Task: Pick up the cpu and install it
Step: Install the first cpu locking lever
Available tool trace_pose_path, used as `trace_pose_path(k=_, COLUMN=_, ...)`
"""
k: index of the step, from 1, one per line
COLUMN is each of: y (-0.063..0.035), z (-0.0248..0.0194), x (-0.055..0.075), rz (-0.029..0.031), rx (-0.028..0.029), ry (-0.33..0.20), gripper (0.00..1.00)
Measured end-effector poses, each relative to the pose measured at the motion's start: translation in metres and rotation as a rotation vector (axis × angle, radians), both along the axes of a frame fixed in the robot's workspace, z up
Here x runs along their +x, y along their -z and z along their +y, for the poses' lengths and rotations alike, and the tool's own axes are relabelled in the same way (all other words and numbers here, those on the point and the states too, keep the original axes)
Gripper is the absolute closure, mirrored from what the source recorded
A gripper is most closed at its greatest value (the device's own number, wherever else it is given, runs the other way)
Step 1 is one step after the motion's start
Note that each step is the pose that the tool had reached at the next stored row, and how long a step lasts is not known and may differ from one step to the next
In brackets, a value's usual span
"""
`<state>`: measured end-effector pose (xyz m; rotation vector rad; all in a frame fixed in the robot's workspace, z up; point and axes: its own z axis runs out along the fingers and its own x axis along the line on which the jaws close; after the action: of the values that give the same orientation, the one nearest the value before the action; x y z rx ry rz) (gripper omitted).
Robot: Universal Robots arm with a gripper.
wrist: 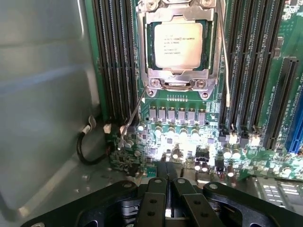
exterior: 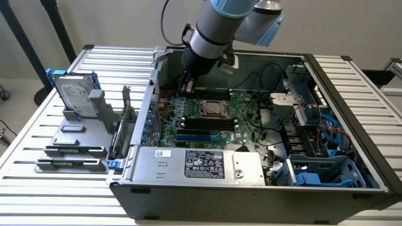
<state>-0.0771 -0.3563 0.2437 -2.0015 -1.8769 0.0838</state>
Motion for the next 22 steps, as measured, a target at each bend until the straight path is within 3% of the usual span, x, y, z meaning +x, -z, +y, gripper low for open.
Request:
trace_pose_path(k=5, y=0.0000, z=0.0000, x=0.0000, rz=-0.0001, rx=0.0022, ry=0.078, gripper=0.89)
trace_pose_path(k=12, y=0.0001, z=0.0000, x=0.0000, rz=0.0002, rx=0.0104, ry=0.176, gripper=0.89)
trace_pose_path(k=16, y=0.0002, z=0.0000, x=-0.0002, rz=0.0011, rx=0.0200, ry=0.219, gripper=0.89)
trace_pose_path(k=22, y=0.0002, z=0.0000, x=-0.0022, rz=0.0064, rx=0.0448, ry=0.251, gripper=0.89)
